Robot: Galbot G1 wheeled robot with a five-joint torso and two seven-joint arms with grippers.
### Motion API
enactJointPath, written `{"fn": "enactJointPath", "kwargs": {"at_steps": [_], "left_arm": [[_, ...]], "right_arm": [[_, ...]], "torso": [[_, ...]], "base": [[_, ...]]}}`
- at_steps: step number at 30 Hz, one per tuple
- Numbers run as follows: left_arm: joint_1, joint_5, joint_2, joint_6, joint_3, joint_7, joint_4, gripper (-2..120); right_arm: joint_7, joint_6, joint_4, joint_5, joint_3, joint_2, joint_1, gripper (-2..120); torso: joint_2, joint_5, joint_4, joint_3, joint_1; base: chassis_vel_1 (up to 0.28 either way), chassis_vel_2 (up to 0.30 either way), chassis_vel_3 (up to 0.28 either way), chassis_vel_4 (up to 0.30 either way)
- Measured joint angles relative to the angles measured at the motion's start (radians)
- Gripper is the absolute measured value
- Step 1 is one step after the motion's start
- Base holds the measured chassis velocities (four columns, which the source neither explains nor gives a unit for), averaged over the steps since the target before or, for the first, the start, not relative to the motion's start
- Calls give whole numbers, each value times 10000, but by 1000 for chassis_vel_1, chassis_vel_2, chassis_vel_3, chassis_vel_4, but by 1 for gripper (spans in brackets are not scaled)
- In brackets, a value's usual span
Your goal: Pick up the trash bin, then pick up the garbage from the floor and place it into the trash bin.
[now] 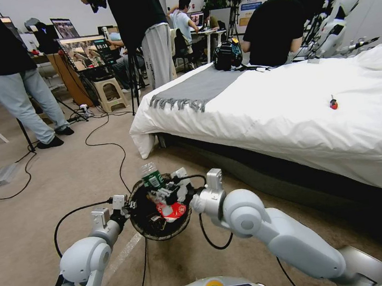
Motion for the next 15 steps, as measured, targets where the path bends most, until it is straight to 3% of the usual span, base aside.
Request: {"fn": "enactJointPath", "kwargs": {"at_steps": [15], "left_arm": [[9,2,1,0,3,7,-15,1]], "right_arm": [[242,-23,-416,-236,-107,170,-24,21]], "torso": [[0,1,0,0,0]], "base": [[0,0,0,0]]}}
